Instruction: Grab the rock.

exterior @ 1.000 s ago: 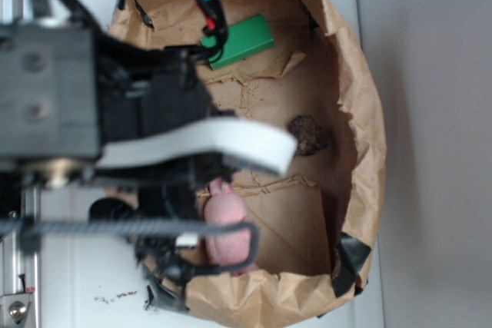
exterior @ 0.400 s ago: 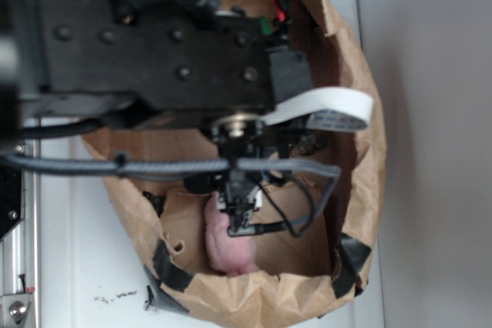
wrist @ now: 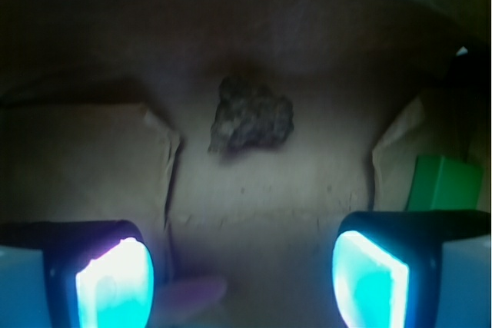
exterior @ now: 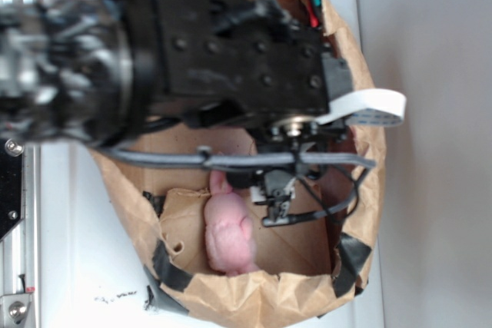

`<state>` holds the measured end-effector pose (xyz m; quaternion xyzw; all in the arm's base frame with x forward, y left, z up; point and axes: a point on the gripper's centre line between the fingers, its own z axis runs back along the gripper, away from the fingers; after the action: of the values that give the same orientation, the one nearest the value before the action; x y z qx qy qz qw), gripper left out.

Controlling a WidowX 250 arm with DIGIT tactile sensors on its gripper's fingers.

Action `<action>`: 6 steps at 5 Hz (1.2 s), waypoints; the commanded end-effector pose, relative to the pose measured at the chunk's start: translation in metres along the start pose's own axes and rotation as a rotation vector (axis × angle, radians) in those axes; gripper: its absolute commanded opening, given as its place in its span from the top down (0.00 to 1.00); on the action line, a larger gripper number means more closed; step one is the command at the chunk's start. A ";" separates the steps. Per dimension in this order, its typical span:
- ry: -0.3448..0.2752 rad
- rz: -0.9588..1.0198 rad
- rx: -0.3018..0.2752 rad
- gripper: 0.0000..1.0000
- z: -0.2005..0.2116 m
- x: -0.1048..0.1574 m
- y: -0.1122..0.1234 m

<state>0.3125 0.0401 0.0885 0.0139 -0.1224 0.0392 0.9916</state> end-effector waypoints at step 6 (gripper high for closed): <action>-0.137 0.131 -0.010 0.00 -0.018 0.016 0.000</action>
<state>0.3272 0.0405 0.0632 0.0009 -0.1717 0.1028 0.9798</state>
